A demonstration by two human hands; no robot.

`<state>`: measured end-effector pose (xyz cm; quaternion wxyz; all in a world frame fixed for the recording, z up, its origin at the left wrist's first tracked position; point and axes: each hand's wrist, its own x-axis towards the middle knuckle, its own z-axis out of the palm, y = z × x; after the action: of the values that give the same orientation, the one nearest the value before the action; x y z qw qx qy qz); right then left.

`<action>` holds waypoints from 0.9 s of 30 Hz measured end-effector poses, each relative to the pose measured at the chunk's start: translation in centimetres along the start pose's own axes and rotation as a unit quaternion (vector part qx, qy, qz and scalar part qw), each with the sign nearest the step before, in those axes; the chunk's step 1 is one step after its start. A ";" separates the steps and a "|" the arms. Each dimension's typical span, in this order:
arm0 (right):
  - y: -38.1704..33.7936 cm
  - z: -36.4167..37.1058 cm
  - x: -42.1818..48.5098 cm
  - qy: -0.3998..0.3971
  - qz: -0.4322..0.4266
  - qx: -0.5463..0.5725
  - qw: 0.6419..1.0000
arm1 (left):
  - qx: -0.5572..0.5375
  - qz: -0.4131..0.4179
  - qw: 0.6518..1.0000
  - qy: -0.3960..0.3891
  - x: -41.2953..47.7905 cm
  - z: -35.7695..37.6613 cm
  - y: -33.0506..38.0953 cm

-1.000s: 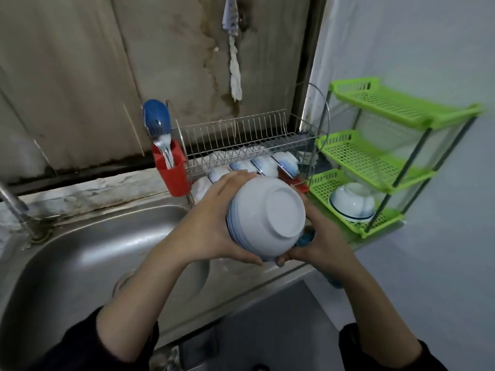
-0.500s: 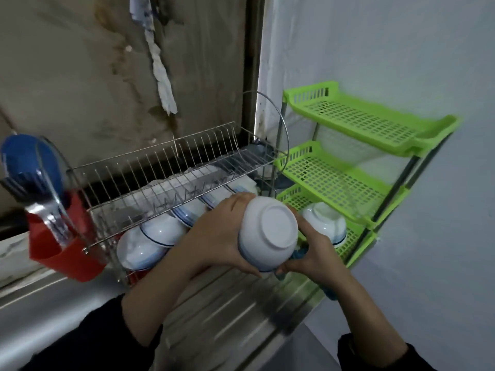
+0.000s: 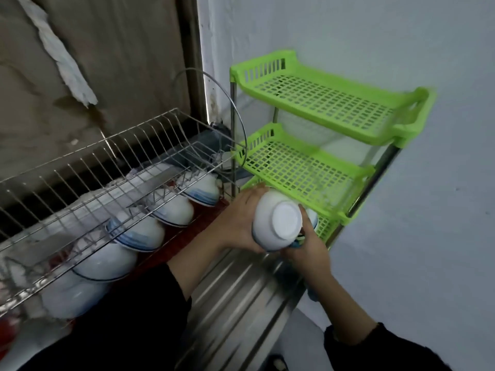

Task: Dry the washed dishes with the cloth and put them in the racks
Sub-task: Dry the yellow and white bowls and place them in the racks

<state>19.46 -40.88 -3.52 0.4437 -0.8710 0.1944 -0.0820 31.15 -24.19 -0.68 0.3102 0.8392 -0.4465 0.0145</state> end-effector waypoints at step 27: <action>0.2 -0.6 1.0 -0.075 0.102 0.049 0.991 | -0.180 -0.221 0.954 -0.097 7.6 6.9 -3.4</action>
<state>20.12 -41.88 -3.38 0.5051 -0.8276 0.2440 0.0202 36.49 -32.13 -5.70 0.4066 0.8446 -0.2728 -0.2168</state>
